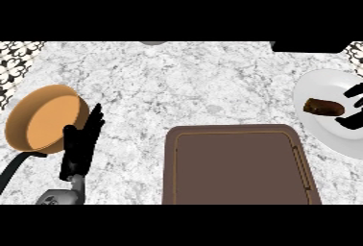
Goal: Pick the sweet potato from the tray and place it in the plate
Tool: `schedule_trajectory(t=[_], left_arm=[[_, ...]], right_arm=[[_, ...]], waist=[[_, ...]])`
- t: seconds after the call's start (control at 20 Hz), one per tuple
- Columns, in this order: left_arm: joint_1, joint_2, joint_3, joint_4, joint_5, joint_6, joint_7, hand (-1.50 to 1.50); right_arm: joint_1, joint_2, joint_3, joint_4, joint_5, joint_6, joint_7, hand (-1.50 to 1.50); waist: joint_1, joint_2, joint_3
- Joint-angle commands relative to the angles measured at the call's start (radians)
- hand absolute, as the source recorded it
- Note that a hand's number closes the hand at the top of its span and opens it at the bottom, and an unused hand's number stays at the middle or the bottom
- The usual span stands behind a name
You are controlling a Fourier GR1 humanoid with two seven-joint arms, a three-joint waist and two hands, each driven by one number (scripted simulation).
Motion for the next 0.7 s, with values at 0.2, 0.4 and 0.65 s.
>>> schedule_trajectory(t=[0.2,0.4,0.65], left_arm=[[0.035,-0.001,0.008,0.008,0.001,-0.009,-0.028,0.0],[0.033,0.013,0.029,0.008,0.012,-0.012,-0.016,0.0],[-0.008,-0.016,0.022,0.024,0.0,0.011,-0.006,0.0]], right_arm=[[-0.031,-0.061,-0.091,0.031,-0.121,0.116,-0.287,-1.5],[-0.046,-0.017,-0.275,0.016,-0.322,0.128,-0.386,-1.5],[-0.003,-0.086,-0.388,0.076,-0.444,0.244,-0.445,-1.5]], waist=[[-0.009,-0.005,0.0],[-0.024,-0.01,0.002],[-0.018,-0.001,0.001]])
